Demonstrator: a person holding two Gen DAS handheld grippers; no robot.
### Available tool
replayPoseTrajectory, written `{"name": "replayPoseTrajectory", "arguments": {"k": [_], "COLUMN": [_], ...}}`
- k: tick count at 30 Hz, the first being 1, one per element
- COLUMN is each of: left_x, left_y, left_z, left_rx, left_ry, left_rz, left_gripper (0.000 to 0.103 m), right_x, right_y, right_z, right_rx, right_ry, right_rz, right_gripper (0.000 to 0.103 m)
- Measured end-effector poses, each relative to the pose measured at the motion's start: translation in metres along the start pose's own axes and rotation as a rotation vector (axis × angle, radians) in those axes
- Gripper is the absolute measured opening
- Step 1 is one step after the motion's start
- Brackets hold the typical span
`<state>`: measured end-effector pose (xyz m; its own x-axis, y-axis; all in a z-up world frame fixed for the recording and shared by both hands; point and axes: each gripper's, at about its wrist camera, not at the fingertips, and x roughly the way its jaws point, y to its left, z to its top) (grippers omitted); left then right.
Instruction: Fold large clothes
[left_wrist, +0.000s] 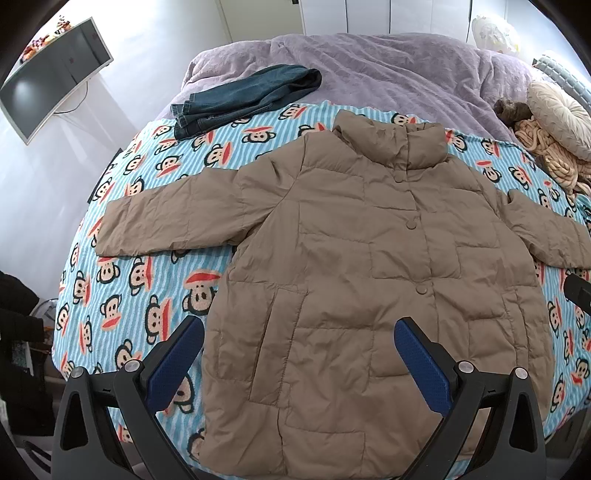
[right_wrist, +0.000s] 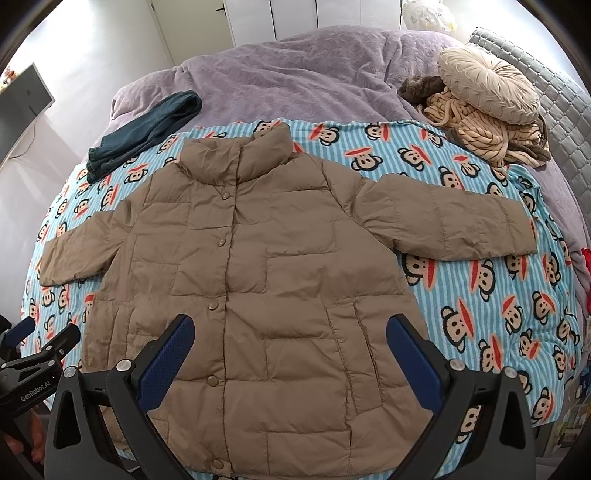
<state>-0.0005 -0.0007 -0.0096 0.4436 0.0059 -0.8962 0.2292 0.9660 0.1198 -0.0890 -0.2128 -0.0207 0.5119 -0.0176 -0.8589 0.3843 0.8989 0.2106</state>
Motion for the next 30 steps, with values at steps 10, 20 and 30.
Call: {"name": "replayPoseTrajectory", "arguments": {"k": [10, 20, 30], "left_x": [0.0002, 0.0, 0.0059], "left_y": [0.0007, 0.0003, 0.0025], "left_z": [0.0004, 0.0005, -0.0018], "left_rx": [0.002, 0.003, 0.029], "left_ry": [0.0, -0.003, -0.029], "left_rz": [0.003, 0.004, 0.068], "left_gripper": [0.103, 0.103, 0.103], "right_x": [0.0009, 0.0039, 0.0097], "right_y": [0.0004, 0.0009, 0.0053], "right_z": [0.0003, 0.0006, 0.0], "right_rx": [-0.001, -0.003, -0.014], "right_ry": [0.003, 0.007, 0.015], "right_rz": [0.001, -0.001, -0.008], "right_gripper": [0.103, 0.103, 0.103]}}
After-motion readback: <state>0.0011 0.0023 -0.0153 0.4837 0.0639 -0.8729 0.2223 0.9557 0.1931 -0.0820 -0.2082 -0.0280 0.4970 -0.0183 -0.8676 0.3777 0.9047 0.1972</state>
